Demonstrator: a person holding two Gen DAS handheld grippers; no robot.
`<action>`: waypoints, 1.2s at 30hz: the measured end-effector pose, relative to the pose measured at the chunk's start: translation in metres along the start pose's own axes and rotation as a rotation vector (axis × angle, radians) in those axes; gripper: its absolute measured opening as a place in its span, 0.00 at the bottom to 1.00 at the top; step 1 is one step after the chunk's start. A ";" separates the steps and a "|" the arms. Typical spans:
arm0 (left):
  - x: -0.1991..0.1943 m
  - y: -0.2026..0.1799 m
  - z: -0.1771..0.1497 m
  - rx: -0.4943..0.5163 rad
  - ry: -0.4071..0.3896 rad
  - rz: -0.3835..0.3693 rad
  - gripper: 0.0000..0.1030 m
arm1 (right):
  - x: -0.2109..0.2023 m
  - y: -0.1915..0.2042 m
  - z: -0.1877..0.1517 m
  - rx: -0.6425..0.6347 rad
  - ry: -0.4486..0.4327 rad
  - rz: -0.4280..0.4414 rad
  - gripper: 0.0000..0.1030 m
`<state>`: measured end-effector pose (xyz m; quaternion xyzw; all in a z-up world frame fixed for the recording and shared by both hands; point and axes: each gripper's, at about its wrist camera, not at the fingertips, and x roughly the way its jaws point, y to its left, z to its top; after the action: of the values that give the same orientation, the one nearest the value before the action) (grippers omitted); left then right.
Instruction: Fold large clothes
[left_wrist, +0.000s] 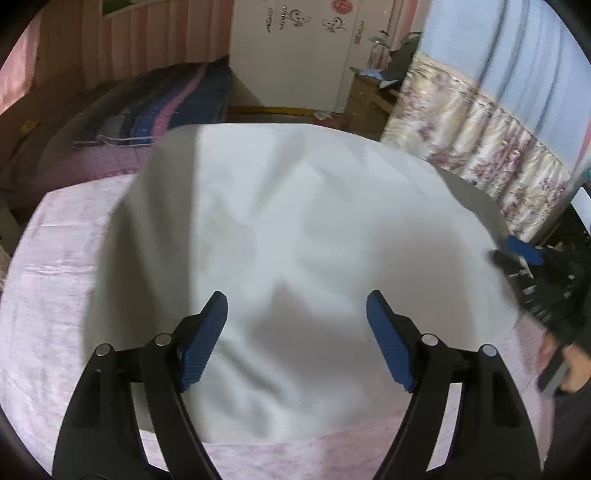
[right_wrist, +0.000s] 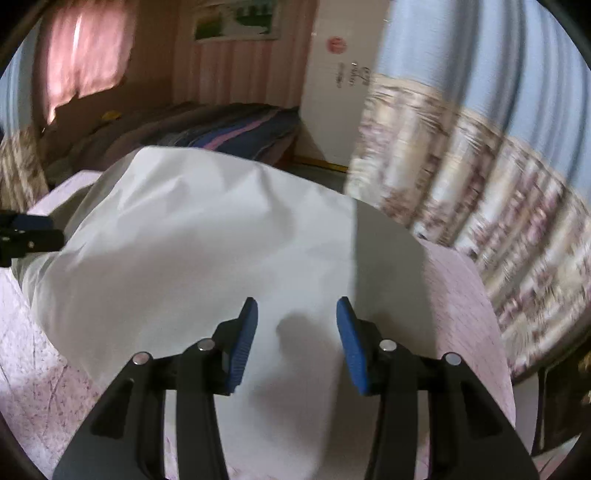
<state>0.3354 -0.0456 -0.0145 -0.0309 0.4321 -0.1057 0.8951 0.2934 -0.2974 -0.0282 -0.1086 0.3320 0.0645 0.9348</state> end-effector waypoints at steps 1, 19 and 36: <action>0.007 -0.010 -0.002 0.008 0.012 0.001 0.68 | 0.008 0.008 -0.001 -0.024 0.013 0.001 0.43; 0.081 -0.030 -0.024 0.068 0.073 0.050 0.52 | 0.040 0.004 -0.027 -0.166 0.025 0.025 0.41; 0.081 -0.035 -0.021 0.074 0.063 0.064 0.52 | 0.039 0.004 -0.030 -0.152 0.011 0.027 0.43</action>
<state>0.3620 -0.0961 -0.0848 0.0196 0.4568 -0.0939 0.8844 0.3047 -0.2989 -0.0761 -0.1752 0.3328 0.1015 0.9210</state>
